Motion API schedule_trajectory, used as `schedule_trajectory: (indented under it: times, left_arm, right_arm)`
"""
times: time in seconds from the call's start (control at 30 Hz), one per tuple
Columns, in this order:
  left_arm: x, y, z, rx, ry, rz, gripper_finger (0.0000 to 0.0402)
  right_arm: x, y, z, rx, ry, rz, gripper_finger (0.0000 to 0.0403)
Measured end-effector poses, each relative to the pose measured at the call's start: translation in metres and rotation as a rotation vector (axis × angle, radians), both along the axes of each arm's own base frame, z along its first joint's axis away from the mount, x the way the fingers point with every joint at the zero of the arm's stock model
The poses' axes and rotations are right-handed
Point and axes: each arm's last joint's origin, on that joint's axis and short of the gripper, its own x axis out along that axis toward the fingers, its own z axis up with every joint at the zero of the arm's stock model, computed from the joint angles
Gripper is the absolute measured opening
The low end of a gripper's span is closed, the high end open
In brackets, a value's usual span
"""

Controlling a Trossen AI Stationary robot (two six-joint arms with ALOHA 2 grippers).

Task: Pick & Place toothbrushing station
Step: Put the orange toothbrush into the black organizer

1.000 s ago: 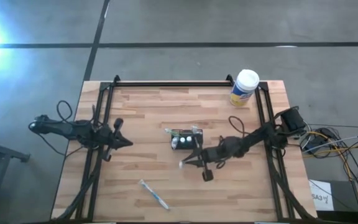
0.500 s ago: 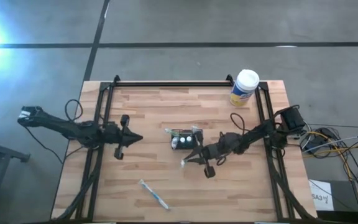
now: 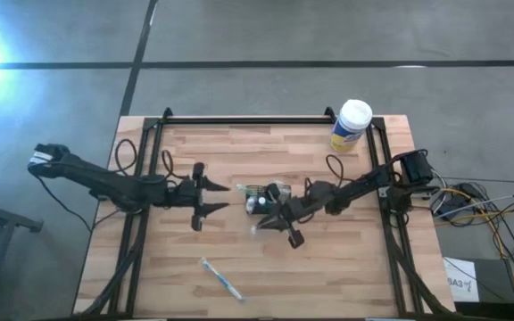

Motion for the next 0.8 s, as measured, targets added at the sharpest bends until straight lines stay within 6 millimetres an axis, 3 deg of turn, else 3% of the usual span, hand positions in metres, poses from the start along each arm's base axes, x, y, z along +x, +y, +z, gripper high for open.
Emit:
schedule_trajectory:
  times: [0.17, 0.43, 0.8]
  left_arm:
    - [0.017, -0.007, 0.013, 0.026, 0.009, -0.090, 0.0226]
    - [0.045, -0.016, 0.005, 0.024, 0.093, -0.112, 0.0218]
    - [0.059, -0.030, 0.009, 0.021, 0.087, -0.212, 0.0217]
  right_arm:
    - [0.001, 0.002, -0.002, 0.017, 0.027, -0.069, 0.0017]
    - [0.000, 0.007, -0.004, 0.032, 0.042, -0.128, 0.0017]
    - [-0.001, 0.011, -0.004, 0.020, 0.033, -0.170, 0.0017]
